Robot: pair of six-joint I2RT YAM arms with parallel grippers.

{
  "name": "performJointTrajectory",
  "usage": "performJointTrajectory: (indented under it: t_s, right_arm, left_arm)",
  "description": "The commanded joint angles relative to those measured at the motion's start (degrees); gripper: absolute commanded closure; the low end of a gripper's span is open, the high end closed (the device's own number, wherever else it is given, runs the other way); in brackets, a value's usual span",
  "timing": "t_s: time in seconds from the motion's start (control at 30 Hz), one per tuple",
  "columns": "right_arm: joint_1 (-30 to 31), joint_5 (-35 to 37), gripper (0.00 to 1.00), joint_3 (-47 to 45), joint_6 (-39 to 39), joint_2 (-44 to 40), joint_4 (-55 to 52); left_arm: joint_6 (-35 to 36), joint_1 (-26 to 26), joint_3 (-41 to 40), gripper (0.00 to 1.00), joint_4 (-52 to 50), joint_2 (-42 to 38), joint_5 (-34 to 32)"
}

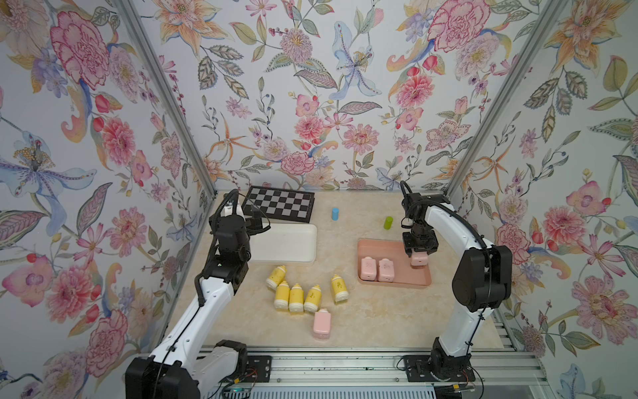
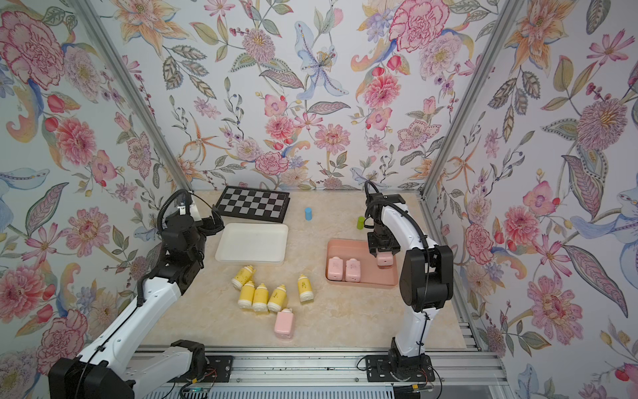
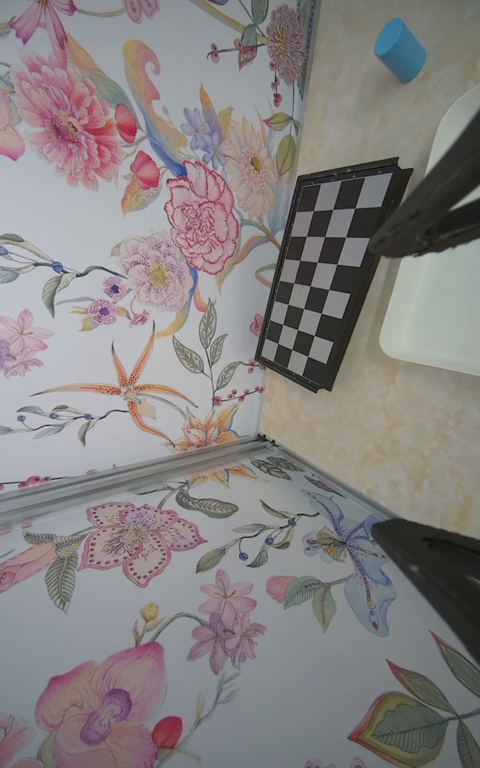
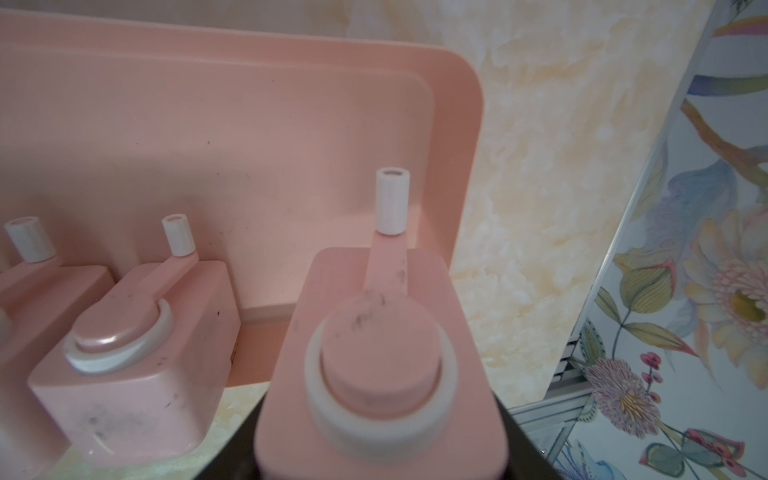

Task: Place the pencil sharpeners by color into the storage box
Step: Place the pencil sharpener in the storage box.

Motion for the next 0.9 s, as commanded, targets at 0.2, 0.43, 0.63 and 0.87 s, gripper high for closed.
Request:
performJointTrajectory:
  t_s: [0.2, 0.43, 0.63, 0.87]
  right_arm:
    - [-0.5, 0.5, 0.57, -4.7, -0.5, 1.3, 2.5]
    - [-1.4, -0.4, 0.57, -8.6, -0.3, 1.2, 5.2]
    - [-2.4, -1.1, 0.56, -10.4, -0.1, 1.6, 7.3]
    - [-2.8, -1.5, 0.55, -11.1, -0.4, 2.4, 8.0]
  left_arm:
    - [1.3, -0.6, -1.3, 0.01, 1.8, -1.3, -0.9]
    - [1.4, -0.6, -1.4, 0.01, 1.9, -1.2, -0.8]
    - [1.5, -0.6, -1.5, 0.01, 2.0, -1.2, -0.9]
    - [1.6, -0.6, -1.5, 0.01, 2.1, -1.2, -0.9]
